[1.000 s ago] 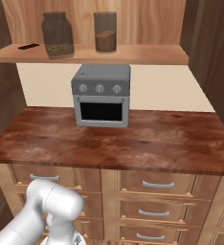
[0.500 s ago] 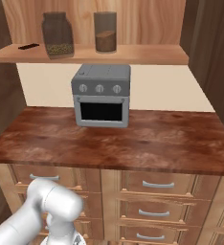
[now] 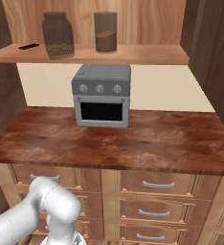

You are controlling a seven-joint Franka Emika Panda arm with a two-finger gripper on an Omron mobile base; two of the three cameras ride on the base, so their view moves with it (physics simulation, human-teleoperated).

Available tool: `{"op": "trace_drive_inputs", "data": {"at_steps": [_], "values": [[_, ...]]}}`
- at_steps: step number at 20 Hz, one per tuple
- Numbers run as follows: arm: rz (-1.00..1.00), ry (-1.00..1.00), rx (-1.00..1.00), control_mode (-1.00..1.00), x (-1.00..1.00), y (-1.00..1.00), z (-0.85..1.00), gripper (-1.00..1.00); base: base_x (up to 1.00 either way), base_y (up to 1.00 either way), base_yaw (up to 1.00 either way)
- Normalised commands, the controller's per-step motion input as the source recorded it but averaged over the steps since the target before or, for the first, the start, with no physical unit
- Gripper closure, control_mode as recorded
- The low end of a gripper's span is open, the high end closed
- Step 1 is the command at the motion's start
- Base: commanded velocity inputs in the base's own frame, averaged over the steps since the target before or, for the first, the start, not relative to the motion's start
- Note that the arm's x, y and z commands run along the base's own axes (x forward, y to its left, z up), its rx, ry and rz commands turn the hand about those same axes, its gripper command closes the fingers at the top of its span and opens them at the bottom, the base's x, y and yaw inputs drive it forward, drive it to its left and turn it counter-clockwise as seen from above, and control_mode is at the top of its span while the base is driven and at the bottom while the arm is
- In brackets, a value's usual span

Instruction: Pick the jar and jar from the dining table and place them in the open cabinet. Close the cabinet after placing the objects.

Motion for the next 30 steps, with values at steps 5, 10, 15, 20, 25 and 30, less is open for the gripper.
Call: {"op": "trace_drive_inputs", "data": {"at_steps": [5,10,15,20,25,30], "values": [[-0.22,0.05,0.04,-1.00,0.24,-0.15,0.00,-1.00,0.00,0.00,0.00],[-0.49,0.08,0.14,-1.00,0.08,-1.00,-0.01,-1.00,0.00,0.00,0.00],[-0.45,0.01,0.19,-1.00,0.00,-1.00,0.00,-1.00,0.00,0.00,0.00],[-0.27,0.05,0.20,-1.00,0.33,-1.00,0.00,-1.00,0.00,0.00,0.00],[0.22,0.01,0.14,-1.00,0.95,-1.00,-0.07,-1.00,0.00,0.00,0.00],[0.39,0.00,0.02,-1.00,0.72,-1.00,-0.35,-1.00,0.00,0.00,0.00]]}}
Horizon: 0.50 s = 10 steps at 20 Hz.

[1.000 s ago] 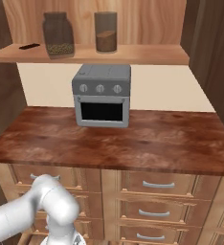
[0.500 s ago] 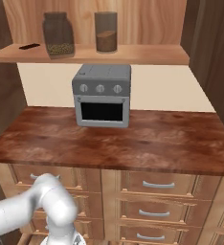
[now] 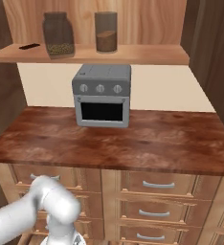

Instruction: Pick the jar and jar from the dining table and place them in the open cabinet. Close the cabinet after placing the objects.

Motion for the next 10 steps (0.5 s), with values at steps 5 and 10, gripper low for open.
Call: {"op": "trace_drive_inputs", "data": {"at_steps": [5,10], "values": [[0.58,-0.02,-0.11,-1.00,0.87,-0.83,-0.63,-1.00,0.00,0.00,0.00],[0.69,-0.04,-0.21,-1.00,0.85,-0.57,-0.77,-1.00,0.00,0.00,0.00]]}}
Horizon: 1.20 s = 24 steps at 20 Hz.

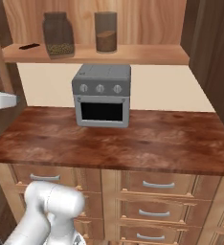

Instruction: Pick the jar and jar from the dining table and place them in the open cabinet. Close the cabinet after placing the objects.

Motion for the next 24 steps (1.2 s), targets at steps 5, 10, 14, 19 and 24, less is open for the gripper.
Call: {"op": "trace_drive_inputs", "data": {"at_steps": [5,10,14,19,24], "values": [[0.47,0.02,-0.08,-1.00,1.00,-0.60,-0.10,-1.00,0.00,0.00,0.00],[0.04,-0.07,0.10,-1.00,1.00,-0.13,0.86,-1.00,0.00,0.00,0.00],[0.05,-0.07,0.16,-1.00,1.00,0.00,1.00,-1.00,0.00,0.00,0.00],[0.00,0.12,0.11,-1.00,0.94,0.02,0.72,-1.00,0.00,0.00,0.00],[0.00,0.21,0.02,-1.00,0.80,0.00,0.38,-1.00,0.00,0.00,0.00]]}}
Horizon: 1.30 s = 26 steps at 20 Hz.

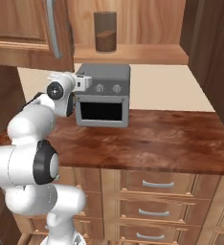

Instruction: Pick the jar and jar from the dining table and place them in the open cabinet. Close the cabinet after placing the objects.

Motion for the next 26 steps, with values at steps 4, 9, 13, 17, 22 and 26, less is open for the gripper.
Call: {"op": "trace_drive_inputs", "data": {"at_steps": [4,9,13,17,22,26], "values": [[0.00,0.22,0.00,-1.00,0.82,0.00,0.54,-1.00,0.00,0.00,0.00],[0.00,0.21,0.00,-1.00,0.73,0.00,0.45,-1.00,0.00,0.00,0.00],[0.00,0.23,0.00,-1.00,0.65,0.00,0.22,-1.00,0.00,0.00,0.00],[-0.02,0.19,0.00,-1.00,0.22,0.00,0.02,-1.00,0.00,0.00,0.00],[-0.04,0.03,0.00,-1.00,-0.99,-0.01,0.00,-1.00,0.00,0.00,0.00],[0.00,-0.03,0.00,-1.00,-1.00,-0.18,0.00,-1.00,0.00,0.00,0.00]]}}
